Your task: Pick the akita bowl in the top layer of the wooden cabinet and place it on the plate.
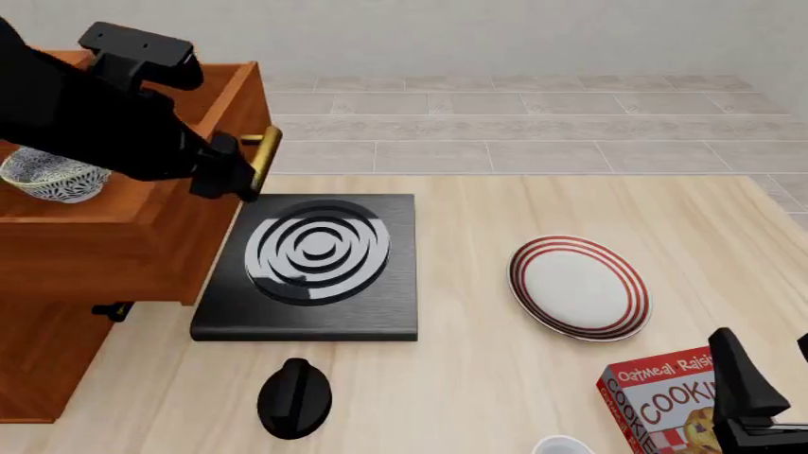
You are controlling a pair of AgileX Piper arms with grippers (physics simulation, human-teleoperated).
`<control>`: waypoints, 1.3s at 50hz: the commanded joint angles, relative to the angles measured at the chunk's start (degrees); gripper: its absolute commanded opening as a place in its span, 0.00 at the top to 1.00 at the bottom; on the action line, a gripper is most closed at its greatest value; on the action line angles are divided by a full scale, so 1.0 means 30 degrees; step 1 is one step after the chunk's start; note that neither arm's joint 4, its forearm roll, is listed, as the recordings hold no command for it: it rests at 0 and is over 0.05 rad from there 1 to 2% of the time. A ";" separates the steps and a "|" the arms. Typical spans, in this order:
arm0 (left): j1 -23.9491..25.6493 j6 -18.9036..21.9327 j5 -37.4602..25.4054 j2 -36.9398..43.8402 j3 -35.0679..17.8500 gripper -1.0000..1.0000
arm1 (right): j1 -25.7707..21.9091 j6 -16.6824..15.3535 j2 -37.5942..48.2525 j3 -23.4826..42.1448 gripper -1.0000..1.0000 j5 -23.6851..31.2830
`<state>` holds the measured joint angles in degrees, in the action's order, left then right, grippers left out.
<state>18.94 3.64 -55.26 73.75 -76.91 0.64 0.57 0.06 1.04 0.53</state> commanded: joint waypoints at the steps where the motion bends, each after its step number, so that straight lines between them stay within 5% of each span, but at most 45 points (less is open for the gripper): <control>1: 0.0059 0.0785 -0.0179 0.0076 -0.1685 0.00 | -0.0029 -0.0033 0.0006 -0.0011 0.00 -0.0008; 36: -0.1553 0.1916 -0.1023 0.0029 -0.3143 0.00 | -0.0060 -0.0087 -0.0015 -0.0009 0.00 -0.0053; 65: -0.2306 0.0927 -0.2219 0.0571 -0.4645 0.00 | -0.0061 -0.0107 -0.0014 0.0014 0.00 -0.0053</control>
<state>13.35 6.77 -61.18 75.15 -89.57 0.47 0.28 0.02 1.08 0.40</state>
